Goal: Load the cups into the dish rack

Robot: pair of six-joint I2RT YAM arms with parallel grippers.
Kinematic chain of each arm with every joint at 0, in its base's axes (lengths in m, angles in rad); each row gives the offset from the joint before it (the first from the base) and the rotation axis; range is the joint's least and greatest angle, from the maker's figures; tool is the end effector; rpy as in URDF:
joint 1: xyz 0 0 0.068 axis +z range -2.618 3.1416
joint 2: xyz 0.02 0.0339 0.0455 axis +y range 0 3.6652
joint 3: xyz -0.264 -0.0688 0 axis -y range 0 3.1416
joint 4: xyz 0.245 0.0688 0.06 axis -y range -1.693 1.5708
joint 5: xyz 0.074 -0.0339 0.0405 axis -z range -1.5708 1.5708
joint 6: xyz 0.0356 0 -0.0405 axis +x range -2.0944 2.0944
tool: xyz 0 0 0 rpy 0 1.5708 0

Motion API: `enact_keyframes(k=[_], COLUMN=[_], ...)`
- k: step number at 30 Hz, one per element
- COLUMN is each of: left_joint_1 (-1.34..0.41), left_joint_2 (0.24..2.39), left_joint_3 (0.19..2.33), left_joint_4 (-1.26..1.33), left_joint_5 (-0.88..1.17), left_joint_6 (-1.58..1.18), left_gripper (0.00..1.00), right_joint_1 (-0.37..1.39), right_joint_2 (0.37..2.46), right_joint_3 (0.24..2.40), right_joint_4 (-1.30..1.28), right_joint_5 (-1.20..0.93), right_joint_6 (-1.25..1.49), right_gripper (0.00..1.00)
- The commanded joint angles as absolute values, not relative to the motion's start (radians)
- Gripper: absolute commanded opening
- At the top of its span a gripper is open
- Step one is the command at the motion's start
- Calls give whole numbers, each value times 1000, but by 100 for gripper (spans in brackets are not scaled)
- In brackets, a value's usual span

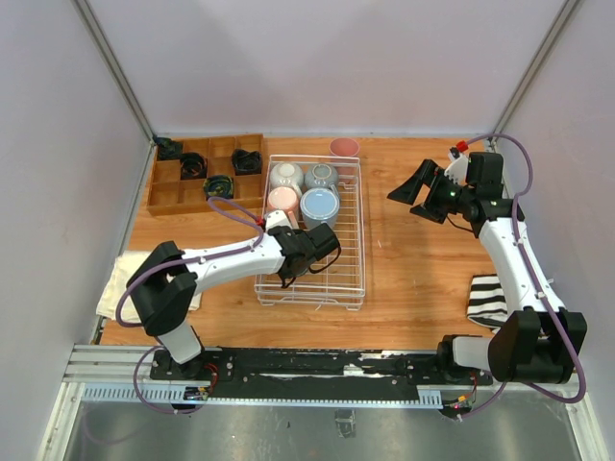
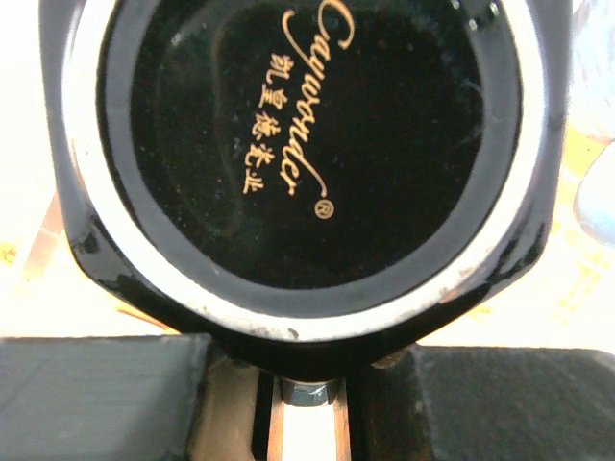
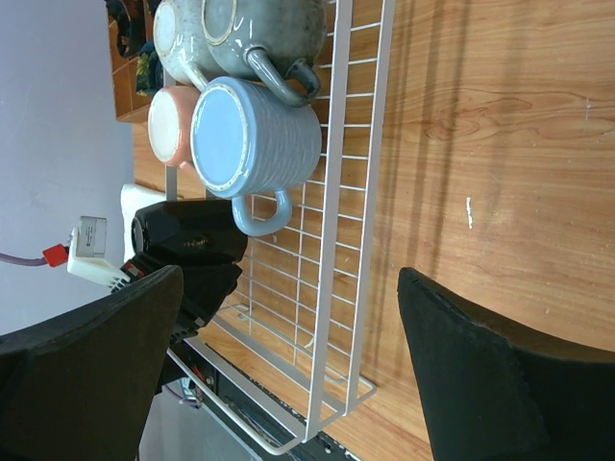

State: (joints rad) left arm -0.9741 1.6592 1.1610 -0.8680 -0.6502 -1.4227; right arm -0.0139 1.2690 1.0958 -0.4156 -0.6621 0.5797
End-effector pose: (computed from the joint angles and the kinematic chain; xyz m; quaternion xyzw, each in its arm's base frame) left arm 0.1909 -0.2427 0.2119 -0.2415 0.9118 0.0255 0.3312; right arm 0.2784 0.0180 0.3258 0.0974 0.8423 0.3997 0.3482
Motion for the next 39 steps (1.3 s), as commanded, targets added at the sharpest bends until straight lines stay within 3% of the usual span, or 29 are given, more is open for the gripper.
enact_keyframes(k=[1,5,10,17,39], left_joint_1=[-986,-986,-986,-986,-1050], left_joint_2=[1679,1699,1699,1698,1469], left_joint_3=[1167,1190,1192,1198,1265], left_joint_4=[-862,-886,-871,-875,-994], left_joint_5=[-735,-736,-723,-705,-702], left_joint_6=[-1467,-1473,-1470,-1484,-1562], left_gripper=[0,2,35,54,58], right_joint_1=[-28,-28,-28,-28,32], right_joint_2=[1269,1276,1280,1277,1418], right_joint_3=[1088,1094,1098,1090,1239], right_joint_4=[-398,-398,-398,-399,-398], right_joint_5=[-688,-693,-693,-690,-589], right_joint_6=[578,578,581,579,568], right_gripper=[94,93,93,93,92])
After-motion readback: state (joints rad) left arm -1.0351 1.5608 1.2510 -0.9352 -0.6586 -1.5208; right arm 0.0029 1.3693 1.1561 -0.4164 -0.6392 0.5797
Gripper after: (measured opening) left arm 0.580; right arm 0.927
